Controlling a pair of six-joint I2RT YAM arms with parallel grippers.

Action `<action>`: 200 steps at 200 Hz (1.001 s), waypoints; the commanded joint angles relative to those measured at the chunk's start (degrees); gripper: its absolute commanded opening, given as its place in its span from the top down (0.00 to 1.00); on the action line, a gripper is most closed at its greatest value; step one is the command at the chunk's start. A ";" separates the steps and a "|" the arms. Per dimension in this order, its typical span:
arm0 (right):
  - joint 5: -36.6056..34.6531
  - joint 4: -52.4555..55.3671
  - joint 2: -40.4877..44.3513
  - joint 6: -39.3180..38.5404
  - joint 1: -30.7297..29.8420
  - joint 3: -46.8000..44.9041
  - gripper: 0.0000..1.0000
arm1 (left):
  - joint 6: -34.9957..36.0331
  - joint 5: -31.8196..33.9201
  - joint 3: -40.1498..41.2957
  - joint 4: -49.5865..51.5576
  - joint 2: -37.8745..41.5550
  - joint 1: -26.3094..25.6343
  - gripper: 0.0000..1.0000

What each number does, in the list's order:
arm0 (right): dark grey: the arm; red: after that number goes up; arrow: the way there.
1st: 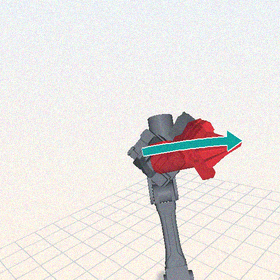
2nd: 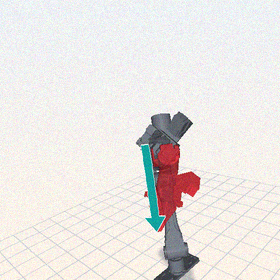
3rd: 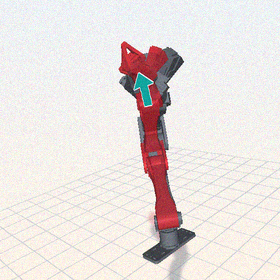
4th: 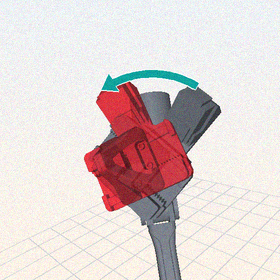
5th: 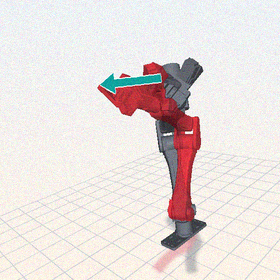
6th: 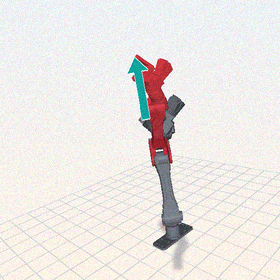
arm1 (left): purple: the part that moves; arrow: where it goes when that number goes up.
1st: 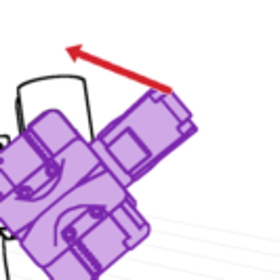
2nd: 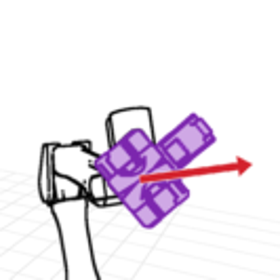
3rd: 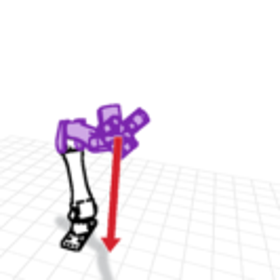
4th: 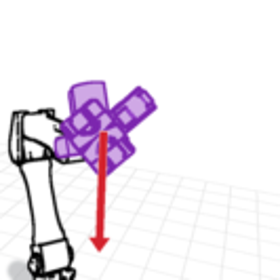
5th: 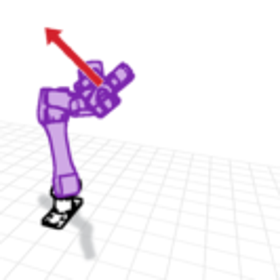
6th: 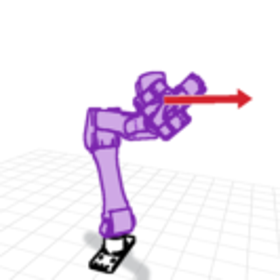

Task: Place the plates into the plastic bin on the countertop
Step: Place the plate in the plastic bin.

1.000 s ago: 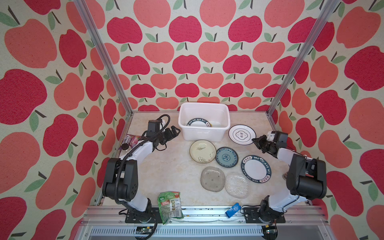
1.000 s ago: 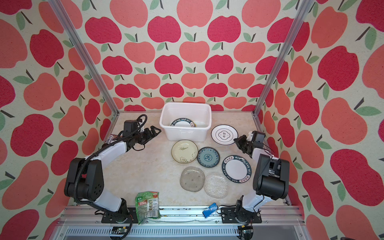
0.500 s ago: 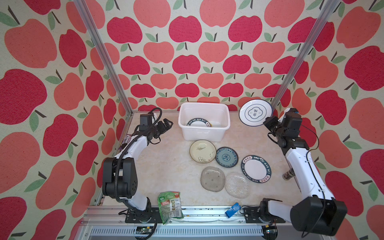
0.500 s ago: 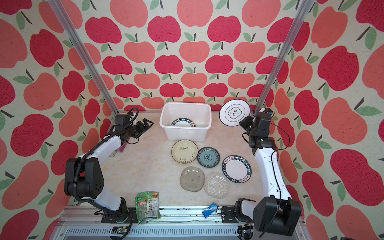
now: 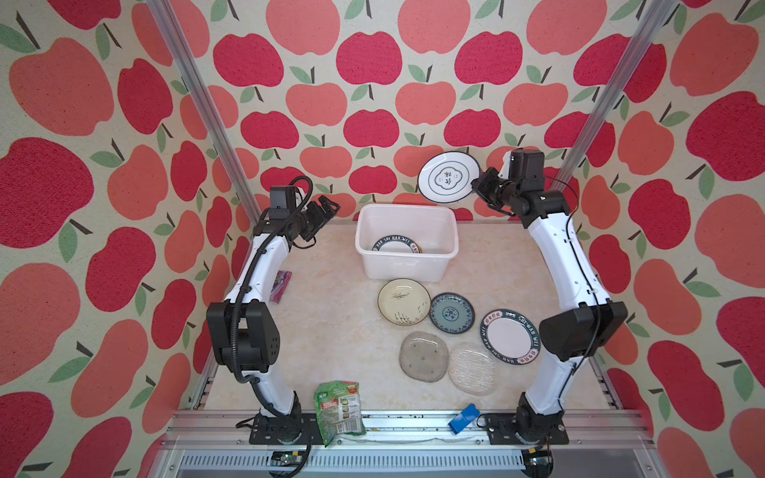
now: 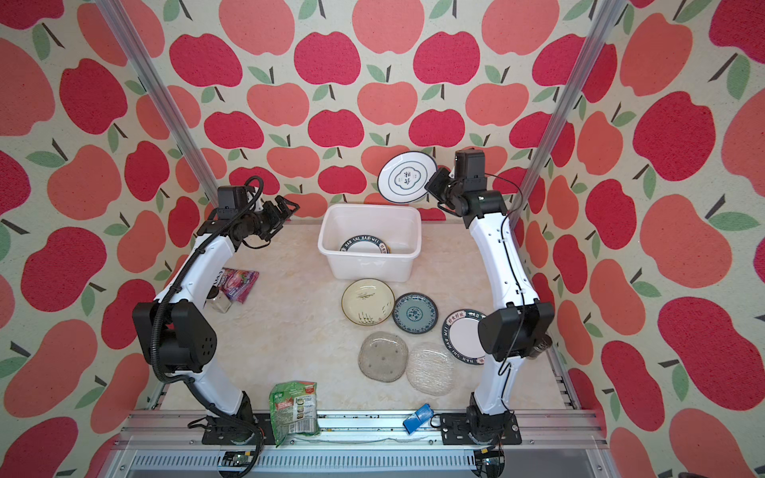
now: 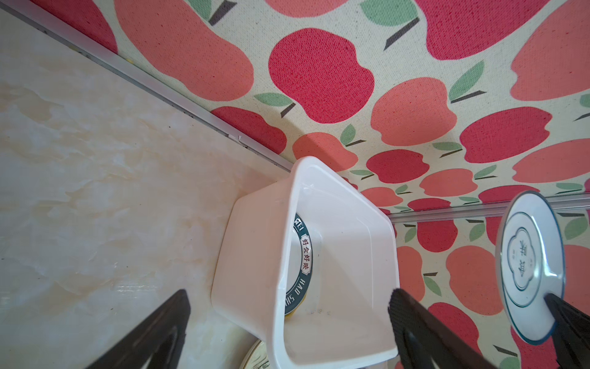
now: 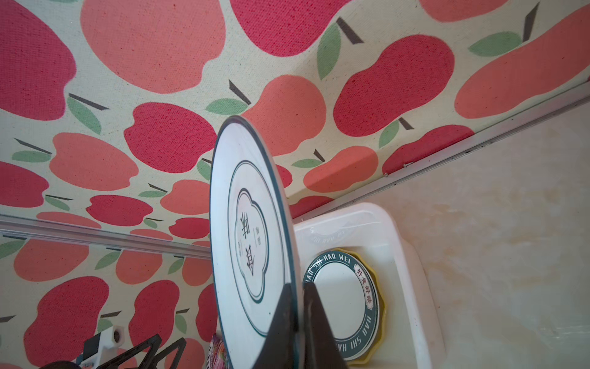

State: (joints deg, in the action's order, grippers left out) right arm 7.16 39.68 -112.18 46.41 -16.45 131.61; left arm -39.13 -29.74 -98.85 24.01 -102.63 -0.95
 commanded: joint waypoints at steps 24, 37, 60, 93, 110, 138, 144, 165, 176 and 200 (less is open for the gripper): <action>11.71 26.99 -21.96 -0.95 -3.65 34.17 1.00 | 2.80 -10.91 -17.16 12.53 -9.64 0.00 0.00; 13.44 27.15 -22.54 -2.21 -4.39 31.49 1.00 | 4.25 -10.22 -23.07 16.99 -12.40 -0.57 0.00; 14.81 22.55 -18.77 -5.29 -5.45 19.65 1.00 | 5.99 -8.95 -29.78 21.10 -15.46 -1.59 0.00; 15.78 24.10 -20.11 -7.76 -5.44 18.30 1.00 | 5.67 -9.31 -33.42 22.49 -17.99 -1.86 0.00; 15.84 26.65 -22.92 -8.42 -5.52 21.17 1.00 | 5.43 -9.37 -33.38 22.22 -18.54 -2.15 0.00; 14.39 28.96 -26.16 -9.21 -5.58 23.51 1.00 | 4.70 -8.94 -33.42 21.74 -18.99 -2.56 0.00; 14.19 29.04 -26.56 -9.28 -5.57 23.43 1.00 | 4.62 -8.94 -33.41 21.62 -19.05 -2.56 0.00; 12.94 30.01 -28.31 -9.77 -5.71 23.98 1.00 | 4.39 -8.32 -33.38 21.44 -19.19 -2.56 0.00; 12.45 29.97 -28.91 -10.08 -5.92 24.05 1.00 | 4.31 -8.24 -33.40 21.28 -19.26 -2.48 0.00; 11.81 29.47 -30.25 -10.05 -6.07 24.77 1.00 | 4.38 -7.84 -33.23 20.56 -19.44 -2.49 0.00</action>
State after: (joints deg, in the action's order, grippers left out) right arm 19.16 67.07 -140.57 38.48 -21.80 154.39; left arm -34.85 -38.35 -130.78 44.42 -120.88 -3.29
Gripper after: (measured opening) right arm 0.084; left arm 0.999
